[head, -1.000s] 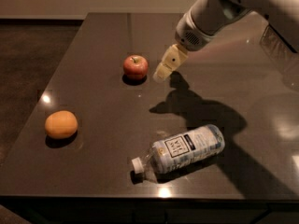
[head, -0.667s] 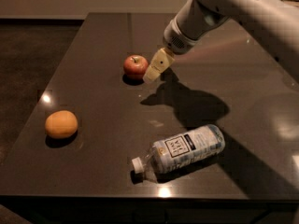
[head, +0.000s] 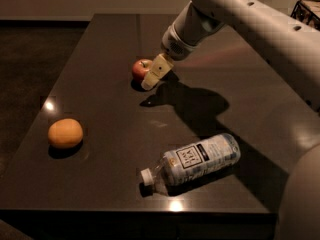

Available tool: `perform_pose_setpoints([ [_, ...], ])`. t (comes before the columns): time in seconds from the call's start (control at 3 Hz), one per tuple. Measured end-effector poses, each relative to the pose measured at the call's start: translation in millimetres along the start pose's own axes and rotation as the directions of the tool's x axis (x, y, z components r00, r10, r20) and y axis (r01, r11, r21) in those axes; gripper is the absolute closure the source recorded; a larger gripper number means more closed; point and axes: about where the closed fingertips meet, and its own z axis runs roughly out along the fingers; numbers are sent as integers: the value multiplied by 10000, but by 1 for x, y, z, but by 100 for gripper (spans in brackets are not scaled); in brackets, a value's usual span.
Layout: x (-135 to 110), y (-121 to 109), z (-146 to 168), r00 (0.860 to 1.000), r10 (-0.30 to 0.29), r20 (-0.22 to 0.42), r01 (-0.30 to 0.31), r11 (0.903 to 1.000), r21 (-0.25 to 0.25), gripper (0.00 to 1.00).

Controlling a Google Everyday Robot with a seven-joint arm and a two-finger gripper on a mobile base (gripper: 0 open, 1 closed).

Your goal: Move apple near blue plastic bottle

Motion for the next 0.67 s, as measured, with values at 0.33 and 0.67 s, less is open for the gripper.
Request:
perform_pose_setpoints([
  [0.33,-6,5,15,9995,-297,-102,295,9994,-158,0],
  [0.67,-10,9,22,9988,-492,-72,490,9983,-325,16],
])
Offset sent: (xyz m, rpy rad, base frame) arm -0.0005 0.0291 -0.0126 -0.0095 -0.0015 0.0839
